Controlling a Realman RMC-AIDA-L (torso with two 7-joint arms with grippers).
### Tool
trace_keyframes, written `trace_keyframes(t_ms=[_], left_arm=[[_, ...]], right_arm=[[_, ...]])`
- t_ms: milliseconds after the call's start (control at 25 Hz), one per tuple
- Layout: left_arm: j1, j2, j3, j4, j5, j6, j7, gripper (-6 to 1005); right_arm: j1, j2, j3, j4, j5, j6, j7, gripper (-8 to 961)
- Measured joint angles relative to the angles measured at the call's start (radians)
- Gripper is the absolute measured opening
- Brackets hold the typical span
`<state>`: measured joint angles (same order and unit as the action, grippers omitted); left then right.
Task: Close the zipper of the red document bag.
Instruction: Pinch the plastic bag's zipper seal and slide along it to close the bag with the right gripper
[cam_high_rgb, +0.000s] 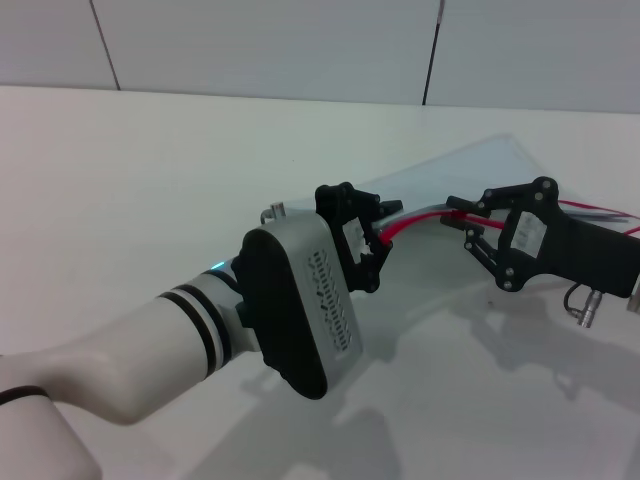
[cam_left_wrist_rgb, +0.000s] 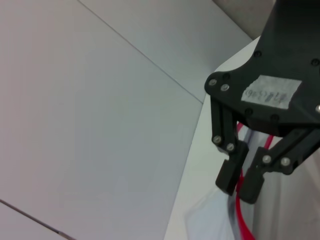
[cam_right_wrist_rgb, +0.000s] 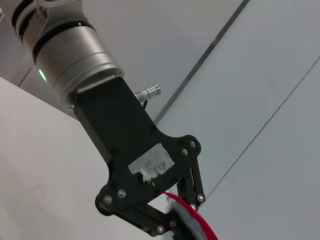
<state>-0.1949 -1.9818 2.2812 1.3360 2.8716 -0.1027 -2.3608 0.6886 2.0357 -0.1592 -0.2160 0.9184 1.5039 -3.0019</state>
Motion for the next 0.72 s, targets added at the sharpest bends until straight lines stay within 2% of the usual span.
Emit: trace_keyframes(t_ms=[720], left_arm=[[-0.001,0.002,0.004,0.000,0.000,-0.001,0.000,28]], right_arm=[[-0.006,0.000,-0.002,-0.001,0.000,-0.024,0.000,77]])
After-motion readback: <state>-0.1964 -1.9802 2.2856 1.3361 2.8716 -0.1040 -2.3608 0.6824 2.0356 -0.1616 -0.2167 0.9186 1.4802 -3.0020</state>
